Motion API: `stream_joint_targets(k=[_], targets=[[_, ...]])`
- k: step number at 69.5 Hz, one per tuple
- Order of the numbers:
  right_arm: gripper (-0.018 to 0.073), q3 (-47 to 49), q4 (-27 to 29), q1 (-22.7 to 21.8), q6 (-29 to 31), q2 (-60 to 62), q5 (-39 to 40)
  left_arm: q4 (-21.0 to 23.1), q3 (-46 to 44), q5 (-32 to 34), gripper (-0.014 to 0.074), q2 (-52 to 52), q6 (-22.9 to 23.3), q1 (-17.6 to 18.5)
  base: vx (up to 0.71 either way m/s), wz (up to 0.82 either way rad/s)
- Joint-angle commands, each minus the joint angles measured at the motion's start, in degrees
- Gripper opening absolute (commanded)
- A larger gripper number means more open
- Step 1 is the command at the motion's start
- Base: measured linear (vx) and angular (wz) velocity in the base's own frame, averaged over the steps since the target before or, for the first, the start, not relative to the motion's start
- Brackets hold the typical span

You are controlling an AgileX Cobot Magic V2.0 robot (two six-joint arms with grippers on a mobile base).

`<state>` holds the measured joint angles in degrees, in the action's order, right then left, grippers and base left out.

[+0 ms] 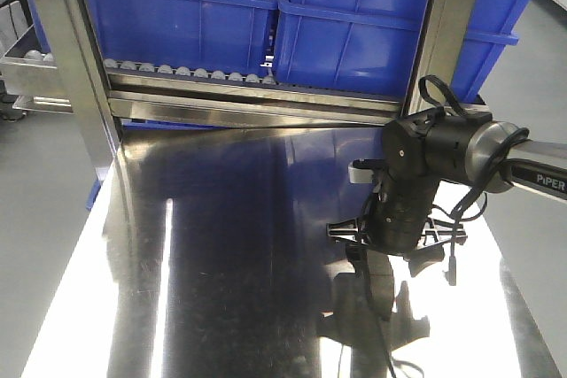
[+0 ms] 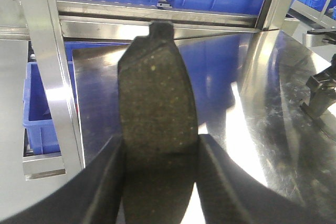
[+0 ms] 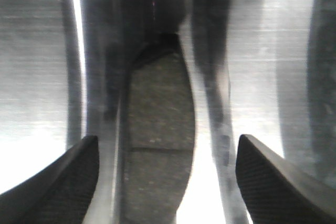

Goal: Move and align brake pads A on conveyor
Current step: 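Lower the right gripper and close it on the brake pad, then lift the right gripper with the brake pad off the table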

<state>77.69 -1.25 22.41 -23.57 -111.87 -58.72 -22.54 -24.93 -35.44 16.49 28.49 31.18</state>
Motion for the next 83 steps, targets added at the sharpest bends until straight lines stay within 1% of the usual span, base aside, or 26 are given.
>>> stream_joint_targets(k=[1,10,28,38,45,50,55,60,61,63,66,73,79,83], targets=[[0.0524,1.55,0.62,-0.15,0.58,2.81,1.64,-1.32,-1.66,4.82,-0.0006,0.34,0.56,0.18,0.0,0.0],[0.051,1.55,1.25,-0.15,0.28,2.81,2.53,-1.32,-1.66,4.82,-0.0006,0.34,0.56,0.18,0.0,0.0],[0.0493,1.55,-0.1,-0.15,0.13,0.24,0.67,-1.32,-1.66,4.82,-0.0006,0.34,0.56,0.18,0.0,0.0],[0.0491,1.55,-0.05,-0.08,-0.23,-0.22,1.71,-1.32,-1.66,4.82,-0.0006,0.34,0.56,0.18,0.0,0.0],[0.0473,1.55,-0.05,-0.08,-0.28,-0.22,1.8,-1.32,-1.66,4.82,-0.0006,0.34,0.56,0.18,0.0,0.0],[0.0437,1.55,-0.05,-0.08,-0.28,-0.22,1.8,-1.32,-1.66,4.82,-0.0006,0.34,0.56,0.18,0.0,0.0],[0.0371,1.55,-0.05,-0.08,-0.28,-0.22,1.8,-1.32,-1.66,4.82,-0.0006,0.34,0.56,0.18,0.0,0.0],[0.0278,1.55,-0.11,-0.08,-0.28,0.02,1.8,-1.32,-1.66,4.82,-0.0006,0.34,0.56,0.18,0.0,0.0],[0.0246,1.55,-0.11,-0.08,-0.28,0.18,1.86,-1.32,-1.66,4.82,-0.0006,0.34,0.56,0.18,0.0,0.0],[0.0212,1.55,-0.24,-0.08,-0.28,0.44,1.92,-1.32,-1.66,4.82,-0.0006,0.34,0.56,0.18,0.0,0.0],[0.0134,1.55,-0.64,-0.08,-0.28,1.18,2.23,-1.32,-1.66,4.82,-0.0006,0.34,0.56,0.18,0.0,0.0],[-0.0015,1.55,-2.2,-0.08,0.2,4.21,2.65,-1.32,-1.66,4.82,-0.0006,0.34,0.56,0.18,0.0,0.0],[-0.0013,1.36,-4.1,-0.15,2.74,7.51,2.71,-1.32,-1.66,4.82,-0.0006,0.34,0.56,0.18,0.0,0.0],[-0.0011,0.47,-6.28,-0.27,2.94,10.88,3.15,-1.32,-1.66,4.82,-0.0006,0.34,0.56,0.18,0.0,0.0]])
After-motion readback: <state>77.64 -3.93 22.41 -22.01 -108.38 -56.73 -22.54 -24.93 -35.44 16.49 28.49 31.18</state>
